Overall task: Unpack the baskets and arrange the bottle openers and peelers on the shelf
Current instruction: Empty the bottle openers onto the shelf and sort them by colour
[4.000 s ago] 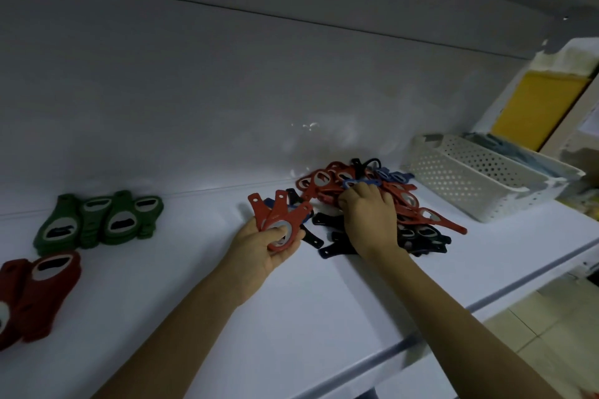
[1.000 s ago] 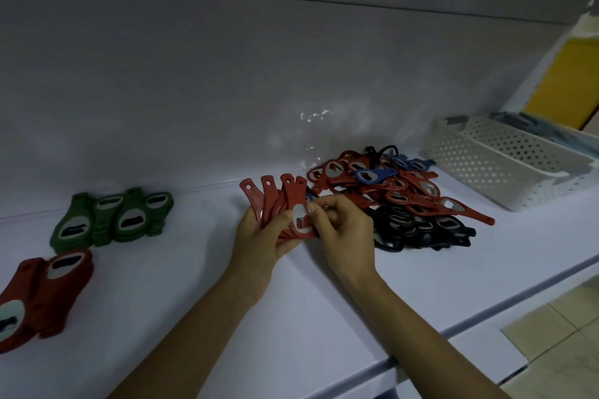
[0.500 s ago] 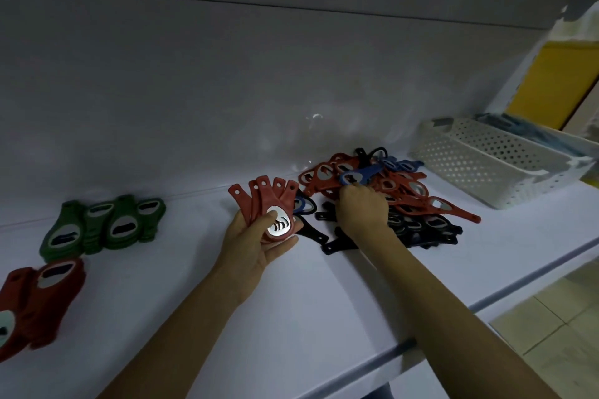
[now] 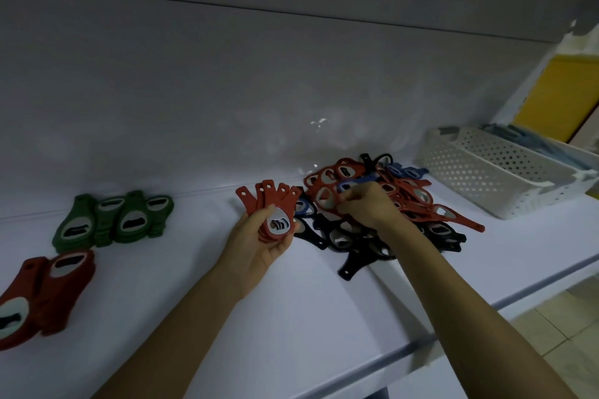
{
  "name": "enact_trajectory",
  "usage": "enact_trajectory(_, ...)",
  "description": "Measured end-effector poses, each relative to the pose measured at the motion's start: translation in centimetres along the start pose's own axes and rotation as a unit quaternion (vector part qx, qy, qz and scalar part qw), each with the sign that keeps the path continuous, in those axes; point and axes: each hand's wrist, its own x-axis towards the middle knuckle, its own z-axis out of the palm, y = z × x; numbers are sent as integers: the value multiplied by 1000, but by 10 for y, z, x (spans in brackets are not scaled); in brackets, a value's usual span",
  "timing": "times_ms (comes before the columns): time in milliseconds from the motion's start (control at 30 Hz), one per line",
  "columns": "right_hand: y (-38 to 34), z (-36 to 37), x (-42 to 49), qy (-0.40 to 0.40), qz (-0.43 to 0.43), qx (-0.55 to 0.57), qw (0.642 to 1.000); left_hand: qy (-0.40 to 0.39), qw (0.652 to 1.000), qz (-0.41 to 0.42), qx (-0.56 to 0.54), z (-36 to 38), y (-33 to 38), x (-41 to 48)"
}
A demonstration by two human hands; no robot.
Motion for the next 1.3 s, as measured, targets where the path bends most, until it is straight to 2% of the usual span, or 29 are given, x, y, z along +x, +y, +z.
enact_trajectory(67,-7,-4,-12,-27,-49,100,993,4,1000,-14,-9,-1,1,2)
enact_trajectory(133,-16,-8,-25,-109,-122,159,974,-7,1000,-22,1,-1,4,2)
enact_trajectory(200,-24,-5,-33,-195,-175,140,955,-40,998,-17,55,0,5,-1)
enact_trajectory(233,-27,-1,-34,-208,-201,110,951,-56,995,-8,86,2,4,-2)
enact_trajectory(267,-31,3,-36,-195,-222,82,952,-68,991,9,114,2,1,-4)
enact_trajectory(333,-37,13,-38,-105,-238,88,962,-69,986,41,146,3,-5,-6)
enact_trajectory(400,-38,28,-44,33,-209,172,962,-60,985,73,141,6,-4,-11)
enact_trajectory(433,-37,36,-50,78,-169,239,953,-61,985,92,133,7,-1,-14)
enact_trajectory(467,-37,44,-57,74,-125,307,941,-64,983,115,131,7,2,-18)
enact_trajectory(533,-42,63,-72,-28,-76,393,916,-60,970,161,172,7,9,-28)
enact_trajectory(567,-45,74,-75,-68,-80,405,908,-47,956,180,227,5,11,-35)
enact_trajectory(633,-55,92,-81,-75,-112,405,904,-11,913,201,354,-3,10,-49)
enact_trajectory(733,-69,117,-91,-75,-165,397,900,77,810,213,541,-26,13,-73)
enact_trajectory(800,-72,131,-99,-100,-190,368,905,111,766,217,595,-42,19,-87)
enact_trajectory(867,-73,142,-106,-122,-191,348,910,119,760,209,603,-52,22,-98)
enact_trajectory(967,-76,148,-106,-146,-176,335,914,121,772,201,591,-54,18,-103)
enact_trajectory(1100,-77,144,-105,-144,-203,330,910,175,725,213,632,-48,15,-97)
enact_trajectory(1233,-73,138,-102,-153,-151,352,911,204,662,203,692,-48,16,-92)
enact_trajectory(1300,-73,137,-101,-149,-147,356,911,215,656,211,692,-47,12,-91)
